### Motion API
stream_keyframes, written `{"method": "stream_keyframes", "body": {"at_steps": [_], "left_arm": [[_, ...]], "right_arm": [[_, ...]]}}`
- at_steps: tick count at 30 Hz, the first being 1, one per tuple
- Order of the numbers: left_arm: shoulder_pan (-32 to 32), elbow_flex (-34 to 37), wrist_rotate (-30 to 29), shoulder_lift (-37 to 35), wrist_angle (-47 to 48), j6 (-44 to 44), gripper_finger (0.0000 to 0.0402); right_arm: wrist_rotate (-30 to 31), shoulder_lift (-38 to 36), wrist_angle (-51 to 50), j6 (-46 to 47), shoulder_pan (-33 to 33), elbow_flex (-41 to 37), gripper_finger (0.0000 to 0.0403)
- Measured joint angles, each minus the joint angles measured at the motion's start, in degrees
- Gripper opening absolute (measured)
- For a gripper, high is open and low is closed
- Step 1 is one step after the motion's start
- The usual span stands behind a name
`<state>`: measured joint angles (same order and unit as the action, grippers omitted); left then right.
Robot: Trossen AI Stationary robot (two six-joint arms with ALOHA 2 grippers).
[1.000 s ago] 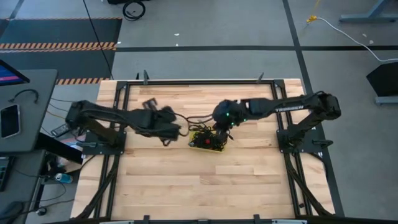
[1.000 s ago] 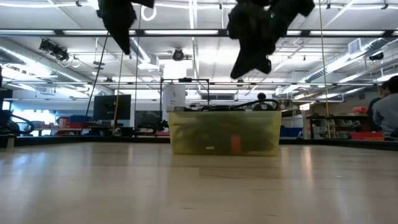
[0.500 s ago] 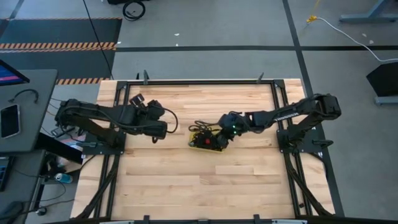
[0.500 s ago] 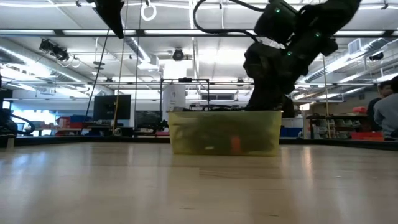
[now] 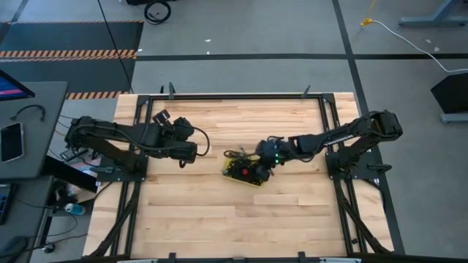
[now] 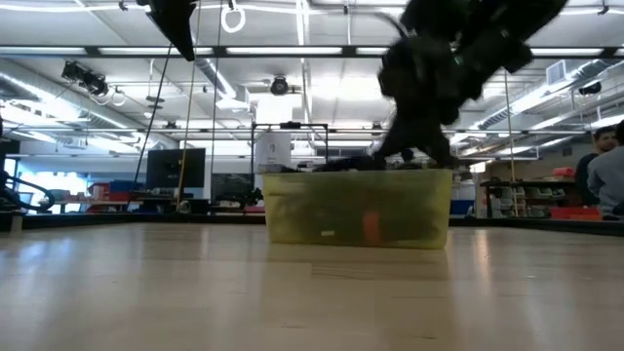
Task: Pick and place USB-C Cables
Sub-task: Adjust the yellow bin
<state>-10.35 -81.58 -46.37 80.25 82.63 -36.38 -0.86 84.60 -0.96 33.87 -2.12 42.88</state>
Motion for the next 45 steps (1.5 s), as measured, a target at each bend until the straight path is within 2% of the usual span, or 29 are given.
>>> {"method": "stream_keyframes", "body": {"at_steps": [3,9,16,26,30,34,38,42,45], "left_arm": [[-0.02,0.0,0.02,0.0,-0.07,-0.04,0.0004],[-0.02,0.0,0.04,0.0,-0.2,-0.02,0.0004],[-0.01,0.0,0.04,0.0,-0.39,0.03,0.0005],[-0.01,0.0,0.05,0.0,-1.65,0.51,0.0005],[0.01,0.0,1.15,0.0,-7.03,8.04,0.0004],[1.07,0.21,6.6,0.0,-14.16,17.41,0.0003],[2.81,4.01,9.89,0.02,-18.41,21.93,0.0002],[5.55,11.4,13.08,0.02,-20.06,20.35,0.0002],[7.02,18.03,16.81,0.04,-25.28,19.75,0.0001]], "right_arm": [[-2.37,-1.2,0.07,-3.84,0.16,4.62,0.0004],[-4.42,-1.43,-7.9,-7.97,0.4,10.62,0.0025],[-3.46,-1.33,-15.18,-6.56,-0.18,10.81,0.0026],[-3.09,-1.23,-17.41,-5.55,-0.04,10.81,0.0027],[-2.59,-1.28,-17.52,-5.5,1.07,11.07,0.0027],[-0.37,-1.32,-17.95,-5.48,2.22,13.1,0.001],[4.05,-1.36,-22.67,-6.79,2.74,16.67,0.0005],[9.43,-1.36,-32.5,-7.23,2.67,21.89,0.0003],[12.4,-1.36,-41.45,-4.91,1.87,25.53,0.0002]]}}
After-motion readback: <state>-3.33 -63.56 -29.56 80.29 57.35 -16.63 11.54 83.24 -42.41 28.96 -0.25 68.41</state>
